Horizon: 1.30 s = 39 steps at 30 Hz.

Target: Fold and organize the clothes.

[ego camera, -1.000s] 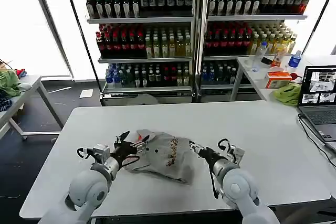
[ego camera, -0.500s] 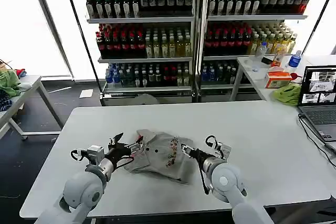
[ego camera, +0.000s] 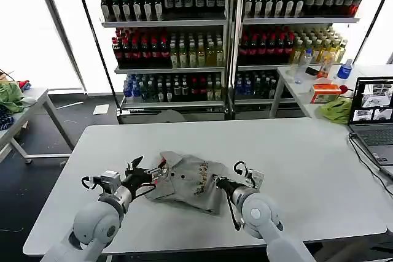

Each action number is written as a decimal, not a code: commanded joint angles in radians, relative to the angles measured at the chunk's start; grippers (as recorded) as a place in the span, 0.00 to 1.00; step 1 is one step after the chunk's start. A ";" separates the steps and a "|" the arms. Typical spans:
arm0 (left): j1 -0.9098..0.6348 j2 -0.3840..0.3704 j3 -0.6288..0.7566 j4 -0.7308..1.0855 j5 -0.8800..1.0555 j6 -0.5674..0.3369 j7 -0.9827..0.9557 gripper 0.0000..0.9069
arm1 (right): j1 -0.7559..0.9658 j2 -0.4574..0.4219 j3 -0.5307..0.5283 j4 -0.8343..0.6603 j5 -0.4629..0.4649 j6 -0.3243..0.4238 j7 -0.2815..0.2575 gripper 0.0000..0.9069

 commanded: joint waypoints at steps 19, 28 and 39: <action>0.018 -0.014 -0.030 -0.017 -0.004 0.004 -0.008 1.00 | 0.208 -0.212 -0.053 -0.189 -0.084 -0.002 -0.157 0.00; 0.016 -0.031 -0.021 -0.016 -0.002 0.006 -0.009 1.00 | 0.265 -0.216 -0.062 -0.284 -0.221 -0.001 -0.238 0.17; 0.032 -0.038 -0.032 -0.018 -0.002 0.009 -0.010 1.00 | 0.257 -0.185 -0.008 -0.329 -0.363 0.002 -0.295 1.00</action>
